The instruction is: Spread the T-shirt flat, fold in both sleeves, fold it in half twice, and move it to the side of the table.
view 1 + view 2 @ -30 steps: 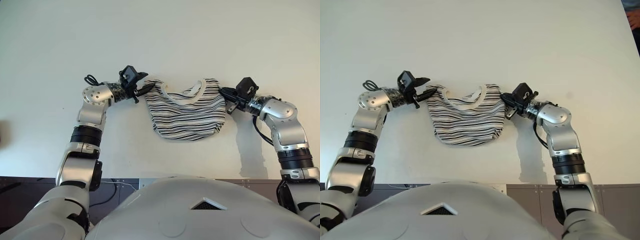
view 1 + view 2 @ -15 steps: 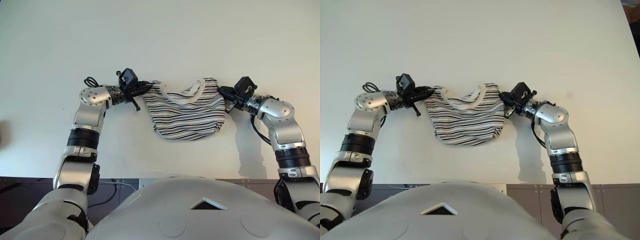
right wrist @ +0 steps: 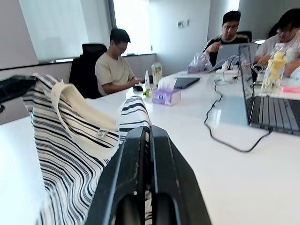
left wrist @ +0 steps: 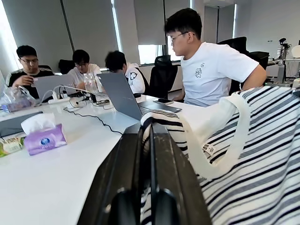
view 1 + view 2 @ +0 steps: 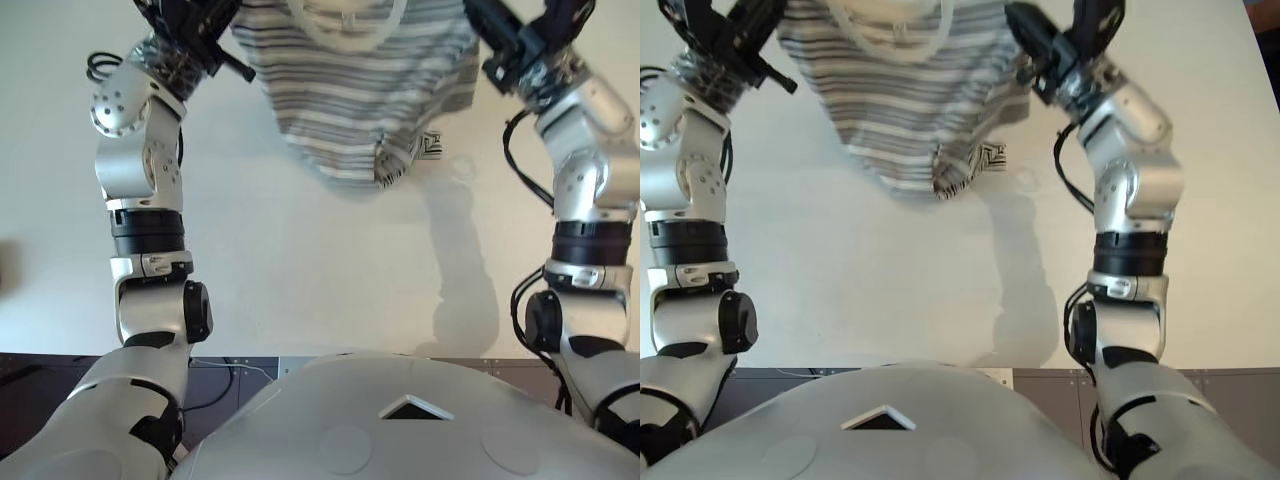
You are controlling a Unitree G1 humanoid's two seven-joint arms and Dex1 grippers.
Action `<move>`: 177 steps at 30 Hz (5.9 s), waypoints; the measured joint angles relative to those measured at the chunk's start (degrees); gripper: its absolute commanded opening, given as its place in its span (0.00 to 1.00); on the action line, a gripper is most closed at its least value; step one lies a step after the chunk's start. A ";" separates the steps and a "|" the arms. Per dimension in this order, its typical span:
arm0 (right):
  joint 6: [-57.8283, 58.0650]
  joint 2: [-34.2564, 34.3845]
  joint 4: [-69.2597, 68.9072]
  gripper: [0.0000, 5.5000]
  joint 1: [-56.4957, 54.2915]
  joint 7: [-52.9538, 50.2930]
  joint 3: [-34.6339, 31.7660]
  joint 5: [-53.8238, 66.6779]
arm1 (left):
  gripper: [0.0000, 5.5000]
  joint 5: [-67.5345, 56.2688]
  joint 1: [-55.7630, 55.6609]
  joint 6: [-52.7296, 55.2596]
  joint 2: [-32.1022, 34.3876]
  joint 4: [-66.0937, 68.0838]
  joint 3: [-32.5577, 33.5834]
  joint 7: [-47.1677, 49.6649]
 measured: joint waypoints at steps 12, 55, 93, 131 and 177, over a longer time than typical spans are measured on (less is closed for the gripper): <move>-28.46 2.58 43.24 0.02 -35.76 -23.25 -4.39 -13.57 | 0.02 21.25 -33.50 -19.82 1.84 39.70 -4.36 23.16; 8.23 -24.07 -49.72 0.02 1.85 -21.01 -29.19 59.20 | 0.02 -63.72 6.72 16.59 14.65 -56.23 22.62 19.65; -22.57 -7.55 16.13 0.43 10.07 -23.93 6.57 -19.40 | 0.43 2.28 13.74 -3.95 3.41 8.49 0.13 12.66; -17.08 -0.54 4.87 0.43 13.71 -16.68 12.62 -27.50 | 0.43 15.19 -12.90 2.72 -8.26 45.57 -14.25 -1.73; 1.62 -25.76 -40.36 0.43 51.06 13.24 9.96 -16.49 | 0.43 -3.09 63.27 24.18 20.08 -54.91 -14.19 -6.78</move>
